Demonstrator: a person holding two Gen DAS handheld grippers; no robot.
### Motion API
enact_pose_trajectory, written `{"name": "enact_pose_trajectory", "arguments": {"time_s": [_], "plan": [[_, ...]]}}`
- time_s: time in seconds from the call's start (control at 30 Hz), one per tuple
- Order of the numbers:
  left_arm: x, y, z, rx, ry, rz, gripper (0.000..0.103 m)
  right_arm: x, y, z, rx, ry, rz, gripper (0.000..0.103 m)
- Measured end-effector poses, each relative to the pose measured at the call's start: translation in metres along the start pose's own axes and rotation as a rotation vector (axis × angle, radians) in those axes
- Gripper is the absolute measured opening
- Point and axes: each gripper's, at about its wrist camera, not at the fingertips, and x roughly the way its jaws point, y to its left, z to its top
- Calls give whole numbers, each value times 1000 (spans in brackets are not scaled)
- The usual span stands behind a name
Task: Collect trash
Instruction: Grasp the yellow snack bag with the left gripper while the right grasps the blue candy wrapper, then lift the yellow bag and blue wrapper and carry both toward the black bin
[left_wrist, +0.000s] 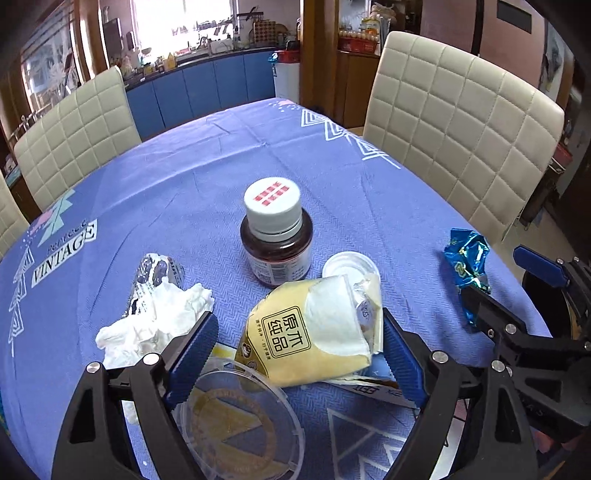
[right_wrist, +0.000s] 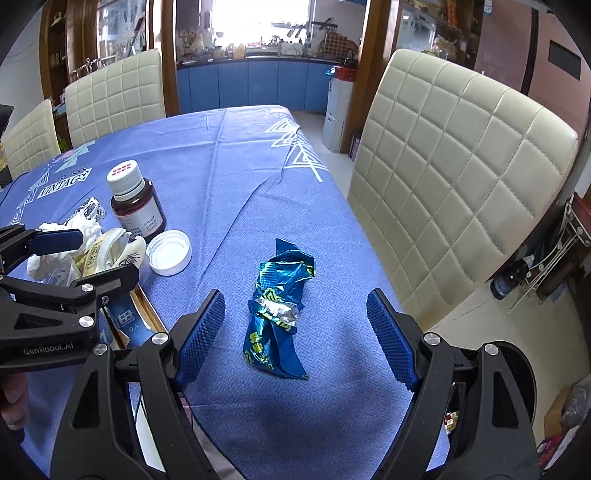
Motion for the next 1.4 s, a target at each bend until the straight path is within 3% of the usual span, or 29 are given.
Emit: {"name": "enact_pose_trajectory", "arguments": {"time_s": [0.1, 0.2, 0.27, 0.57, 1.4], "plan": [[2, 4, -1, -16, -6, -11, 79, 7, 2, 1, -4, 11, 10, 76], [1, 6, -2, -23, -9, -38, 65, 13, 2, 0, -2, 41, 34, 47], [1, 7, -1, -31, -10, -50, 61, 16, 2, -2, 10, 61, 52, 37], [-21, 16, 4, -72, -68, -72, 49, 0, 9, -6, -10, 32, 55, 34], [-96, -21, -34, 42, -155, -83, 48, -90, 12, -28, -13, -63, 0, 34]]}}
